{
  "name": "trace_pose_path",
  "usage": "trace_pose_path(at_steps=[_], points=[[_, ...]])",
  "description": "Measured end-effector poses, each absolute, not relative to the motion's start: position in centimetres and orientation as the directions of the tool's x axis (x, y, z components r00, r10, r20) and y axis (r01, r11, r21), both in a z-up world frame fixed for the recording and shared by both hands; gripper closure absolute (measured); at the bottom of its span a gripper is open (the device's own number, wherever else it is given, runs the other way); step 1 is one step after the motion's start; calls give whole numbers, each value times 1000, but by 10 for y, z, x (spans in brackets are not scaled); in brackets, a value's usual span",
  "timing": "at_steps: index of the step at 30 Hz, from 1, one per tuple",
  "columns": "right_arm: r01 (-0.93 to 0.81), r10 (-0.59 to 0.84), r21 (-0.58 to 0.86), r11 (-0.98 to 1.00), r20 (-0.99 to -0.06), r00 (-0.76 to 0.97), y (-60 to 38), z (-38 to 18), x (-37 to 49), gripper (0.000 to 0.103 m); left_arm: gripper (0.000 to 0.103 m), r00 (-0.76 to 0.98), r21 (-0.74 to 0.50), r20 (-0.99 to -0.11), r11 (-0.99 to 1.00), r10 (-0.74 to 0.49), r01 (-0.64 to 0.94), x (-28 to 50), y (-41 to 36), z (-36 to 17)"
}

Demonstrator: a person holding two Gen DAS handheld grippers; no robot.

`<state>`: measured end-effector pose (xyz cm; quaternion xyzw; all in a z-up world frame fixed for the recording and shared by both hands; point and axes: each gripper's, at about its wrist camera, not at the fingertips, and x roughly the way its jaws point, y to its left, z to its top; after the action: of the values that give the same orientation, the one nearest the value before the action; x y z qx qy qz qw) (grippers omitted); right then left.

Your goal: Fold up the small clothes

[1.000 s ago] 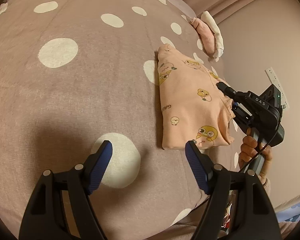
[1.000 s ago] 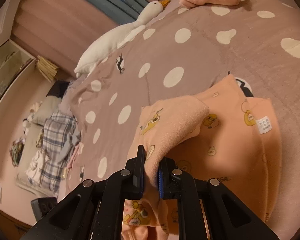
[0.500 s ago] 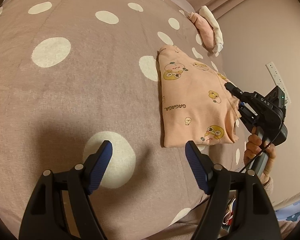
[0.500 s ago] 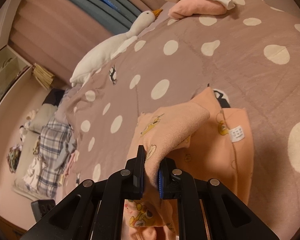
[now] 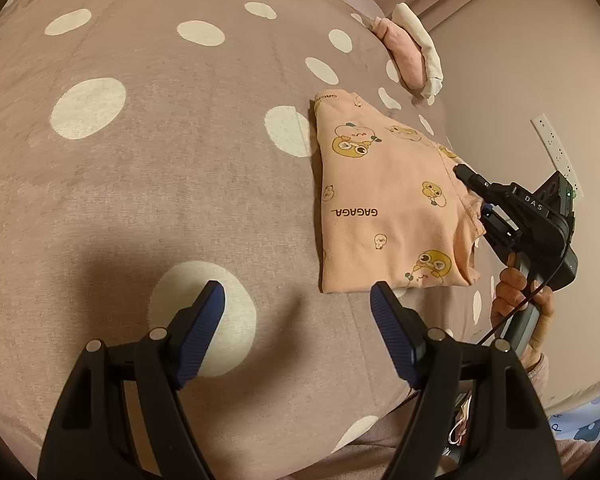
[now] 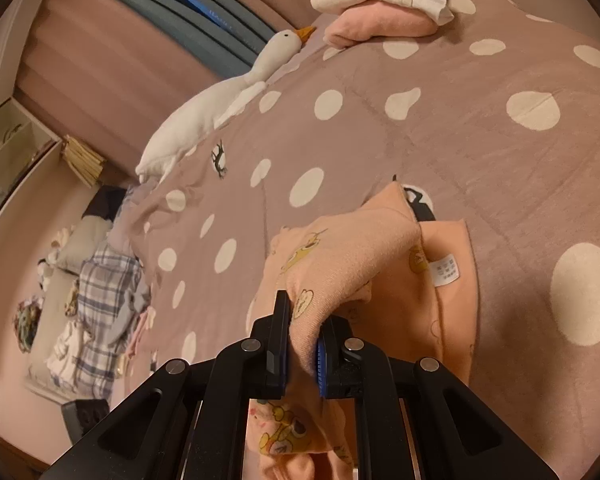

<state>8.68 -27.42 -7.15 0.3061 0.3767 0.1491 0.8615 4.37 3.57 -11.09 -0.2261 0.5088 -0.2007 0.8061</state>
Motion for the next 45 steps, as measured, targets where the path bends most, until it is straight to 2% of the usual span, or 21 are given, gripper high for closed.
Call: trace_pose_path(at_steps=[26,39,45], points=[[23,485,653,757,-585,649,-290,-89,82,90,28,362,-519,-744,827,-561,215,70,-8,-96],[116,486,660,742,-649,586,-304,-120,93,90,28,355,-496,-740,820,-572,286,84,-36,-88],[122,504,675,727,-646,573,-309,-128,93,90,28,336,-480,-738,805,-585,349,92,-65,-88]])
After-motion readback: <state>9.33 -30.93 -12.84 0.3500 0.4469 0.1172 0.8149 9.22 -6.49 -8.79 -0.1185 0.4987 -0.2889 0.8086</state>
